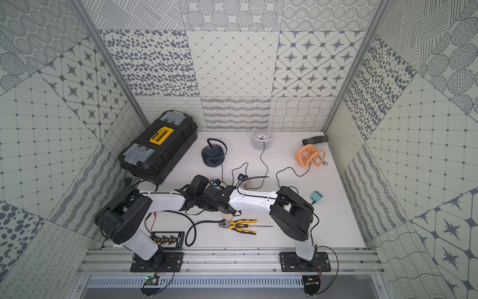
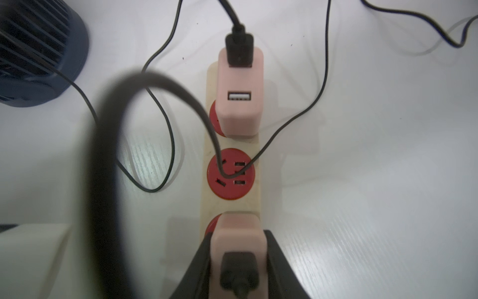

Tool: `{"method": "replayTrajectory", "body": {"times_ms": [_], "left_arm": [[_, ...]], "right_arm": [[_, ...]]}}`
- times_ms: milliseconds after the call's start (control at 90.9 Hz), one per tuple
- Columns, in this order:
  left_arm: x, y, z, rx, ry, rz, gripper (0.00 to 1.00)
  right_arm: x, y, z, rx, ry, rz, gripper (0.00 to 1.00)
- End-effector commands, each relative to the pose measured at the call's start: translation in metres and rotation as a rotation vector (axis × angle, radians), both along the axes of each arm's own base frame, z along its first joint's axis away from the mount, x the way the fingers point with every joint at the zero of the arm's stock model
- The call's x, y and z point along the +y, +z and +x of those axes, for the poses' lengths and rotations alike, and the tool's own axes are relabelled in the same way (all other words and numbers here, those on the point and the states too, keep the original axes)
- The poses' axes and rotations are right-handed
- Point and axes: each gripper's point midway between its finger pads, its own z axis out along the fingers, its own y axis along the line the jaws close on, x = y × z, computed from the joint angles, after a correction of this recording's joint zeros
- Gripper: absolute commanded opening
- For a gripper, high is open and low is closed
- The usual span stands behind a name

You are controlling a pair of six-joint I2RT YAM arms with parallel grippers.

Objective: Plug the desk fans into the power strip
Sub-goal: Insert the plug into the socket.

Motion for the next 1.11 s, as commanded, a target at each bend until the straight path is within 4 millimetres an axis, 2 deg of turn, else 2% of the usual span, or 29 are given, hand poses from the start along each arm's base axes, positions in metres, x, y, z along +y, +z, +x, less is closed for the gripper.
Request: {"method": "replayTrajectory", "body": {"times_ms": [0,99,165,297,495,583,682,814,1013,1101], "left_arm": [[0.01,-0.016,0.003,0.029,0.047,0.069,0.29],[0.009,-0.015,0.004,0.034,0.044,0.061,0.29],[0.009,-0.014,0.004,0.031,0.041,0.061,0.29],[0.01,-0.015,0.003,0.031,0.042,0.063,0.29],[0.009,-0.014,0.004,0.03,0.042,0.056,0.29],[0.009,-0.014,0.004,0.029,0.041,0.056,0.29],[0.01,-0.014,0.004,0.029,0.042,0.057,0.29],[0.009,-0.013,0.006,0.026,0.039,0.053,0.29],[0.01,-0.009,0.008,0.011,0.038,0.061,0.29],[0.01,-0.01,0.007,0.013,0.037,0.065,0.3]], "right_arm": [[-0.008,-0.126,-0.107,0.587,0.026,-0.055,0.0],[-0.029,-0.131,-0.112,0.586,-0.039,-0.035,0.0],[-0.021,-0.134,-0.111,0.581,-0.047,0.013,0.0],[-0.001,-0.127,-0.11,0.582,0.02,-0.037,0.0],[-0.003,-0.138,-0.115,0.62,0.003,-0.015,0.0],[-0.003,-0.133,-0.113,0.601,-0.001,-0.002,0.0],[-0.013,-0.128,-0.111,0.578,-0.032,0.026,0.0],[-0.018,-0.138,-0.114,0.59,-0.053,0.058,0.0],[-0.017,-0.135,-0.108,0.583,-0.034,0.058,0.0],[-0.012,-0.126,-0.1,0.547,-0.002,0.062,0.0]]}}
